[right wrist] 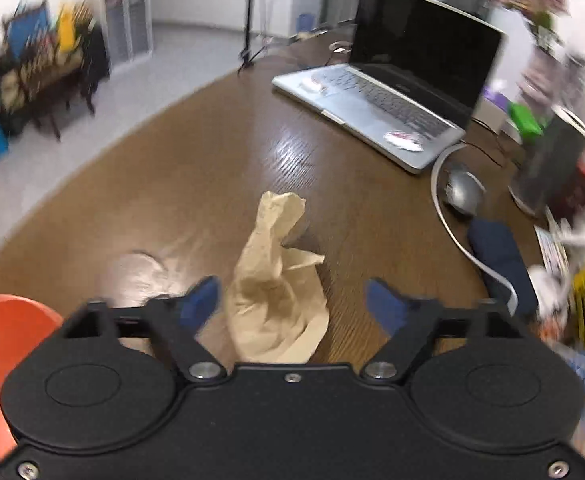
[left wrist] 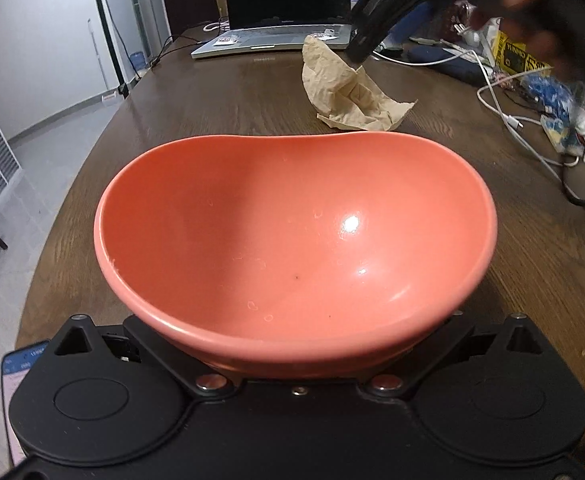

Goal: Clean bowl
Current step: 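Lift the pink bowl with the left gripper while the right gripper grasps the tan paper towel, then bring the paper towel in the right gripper into the bowl held by the left gripper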

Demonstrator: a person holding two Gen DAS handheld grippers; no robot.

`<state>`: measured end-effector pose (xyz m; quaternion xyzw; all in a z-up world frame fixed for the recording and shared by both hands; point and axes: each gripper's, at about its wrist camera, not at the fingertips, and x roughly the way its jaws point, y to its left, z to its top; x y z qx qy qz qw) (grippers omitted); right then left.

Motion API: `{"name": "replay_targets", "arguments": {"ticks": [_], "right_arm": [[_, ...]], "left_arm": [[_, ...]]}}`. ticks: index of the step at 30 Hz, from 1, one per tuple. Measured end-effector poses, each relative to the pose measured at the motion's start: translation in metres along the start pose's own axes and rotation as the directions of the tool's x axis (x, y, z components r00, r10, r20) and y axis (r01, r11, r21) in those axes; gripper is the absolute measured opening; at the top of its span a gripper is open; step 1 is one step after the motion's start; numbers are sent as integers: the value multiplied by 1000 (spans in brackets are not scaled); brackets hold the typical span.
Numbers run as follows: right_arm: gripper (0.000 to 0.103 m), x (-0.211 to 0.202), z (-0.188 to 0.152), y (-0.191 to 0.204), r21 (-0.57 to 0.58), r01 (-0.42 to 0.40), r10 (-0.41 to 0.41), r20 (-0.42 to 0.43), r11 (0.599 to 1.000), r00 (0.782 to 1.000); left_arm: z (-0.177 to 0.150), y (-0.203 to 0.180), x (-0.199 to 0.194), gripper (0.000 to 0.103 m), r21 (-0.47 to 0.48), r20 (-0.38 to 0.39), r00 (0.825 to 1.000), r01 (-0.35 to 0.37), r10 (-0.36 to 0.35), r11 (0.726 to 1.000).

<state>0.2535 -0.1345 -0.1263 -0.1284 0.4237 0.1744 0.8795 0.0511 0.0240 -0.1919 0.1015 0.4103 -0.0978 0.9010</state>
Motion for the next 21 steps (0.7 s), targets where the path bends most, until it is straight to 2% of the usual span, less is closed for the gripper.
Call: {"name": "replay_targets", "arguments": {"ticks": [2,4,5,6,7,16,19,21], "right_arm": [[58,22,5,-1,-36,-5,4,-27,999,1000],[48,44,10,-1,-72,-10,6,-53,997,999],[47,55,12,-2,-90,-13,7,-67,996,998],[33,65,14,-1,-98,-21,13,-82,995,997],[1,70,16,6,-65,-45,38,-101,997,994],[0,42,5,5,-108,-175,171,-47,979,984],[0,3,0,5,-194,-258,268,24,946,963],[0,-18,-6,0,-249,-317,332,18,915,943]], "left_arm": [[0,1,0,98,-3,-1,1000,3,-3,1000],[0,2,1,98,-10,-3,1000,9,-9,1000],[1,2,1,98,-10,-4,1000,11,-11,1000],[1,3,1,98,-8,-5,1000,11,-11,1000],[1,2,1,98,-4,-5,1000,10,-11,1000],[2,-1,1,99,44,9,1000,-3,3,999],[0,-1,2,99,38,10,1000,2,-2,999],[0,-2,2,99,51,15,1000,-4,3,999]]}}
